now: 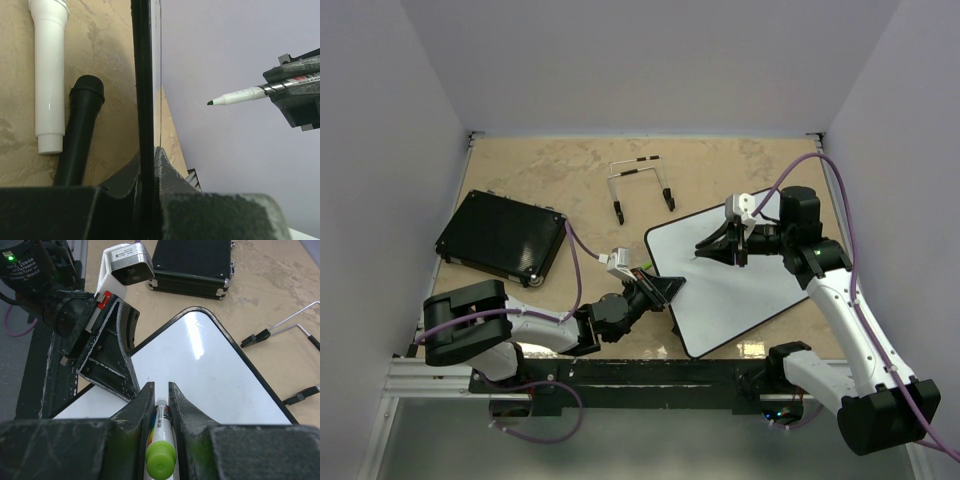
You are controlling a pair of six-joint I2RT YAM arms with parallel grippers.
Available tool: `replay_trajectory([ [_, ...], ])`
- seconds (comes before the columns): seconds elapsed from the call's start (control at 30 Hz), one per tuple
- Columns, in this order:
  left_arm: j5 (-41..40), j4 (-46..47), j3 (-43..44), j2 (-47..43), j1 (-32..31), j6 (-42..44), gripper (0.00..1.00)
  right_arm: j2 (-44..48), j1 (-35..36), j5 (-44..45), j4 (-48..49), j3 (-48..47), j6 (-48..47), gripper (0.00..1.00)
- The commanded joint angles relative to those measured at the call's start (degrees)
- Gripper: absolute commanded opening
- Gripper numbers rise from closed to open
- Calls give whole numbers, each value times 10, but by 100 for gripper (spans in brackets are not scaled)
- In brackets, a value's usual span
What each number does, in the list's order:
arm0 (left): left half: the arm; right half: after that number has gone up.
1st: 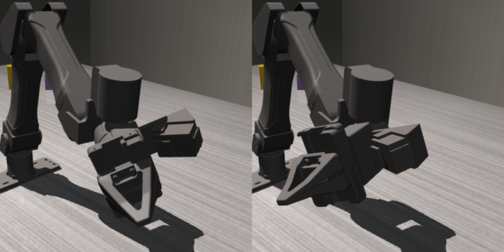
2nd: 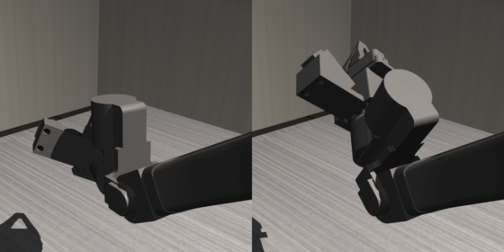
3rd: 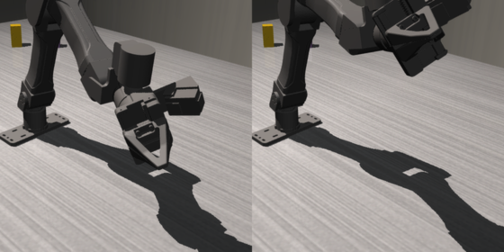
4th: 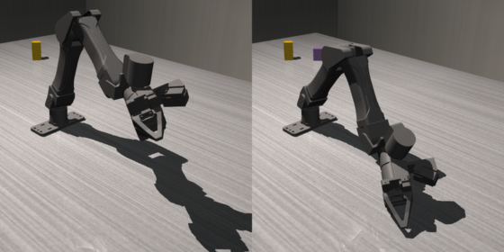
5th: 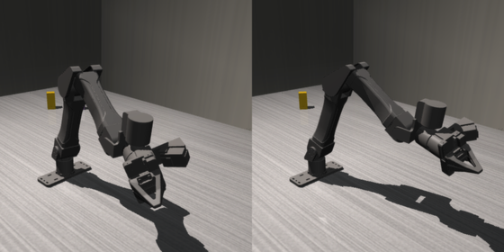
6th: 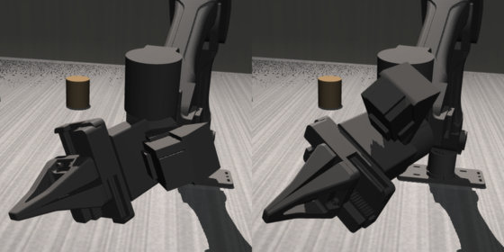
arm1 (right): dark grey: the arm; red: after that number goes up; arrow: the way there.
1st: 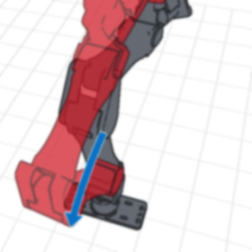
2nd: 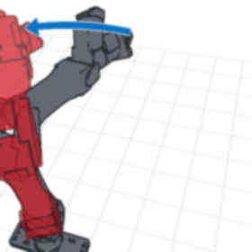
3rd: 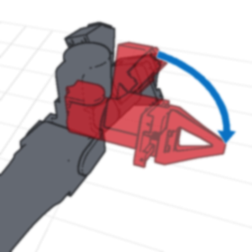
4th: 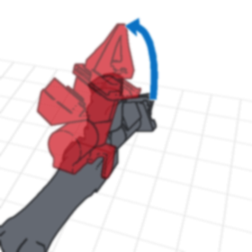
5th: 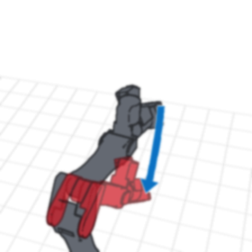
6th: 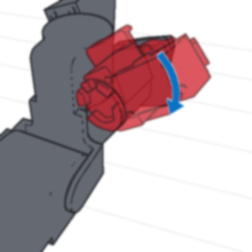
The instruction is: Write a sentence on the whiteboard
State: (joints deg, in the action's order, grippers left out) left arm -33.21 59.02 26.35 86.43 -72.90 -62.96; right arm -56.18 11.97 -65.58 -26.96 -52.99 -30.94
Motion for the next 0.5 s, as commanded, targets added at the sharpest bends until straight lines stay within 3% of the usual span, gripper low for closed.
replay_trajectory([
  [0.0, -5, 12, -6, -3, -6, 39, 0, 5, -2, -13, 12, 4, -7, 0],
  [0.47, -5, 17, -7, 1, -6, 36, 0, 6, -3, -13, 11, 5, -8, 0],
])
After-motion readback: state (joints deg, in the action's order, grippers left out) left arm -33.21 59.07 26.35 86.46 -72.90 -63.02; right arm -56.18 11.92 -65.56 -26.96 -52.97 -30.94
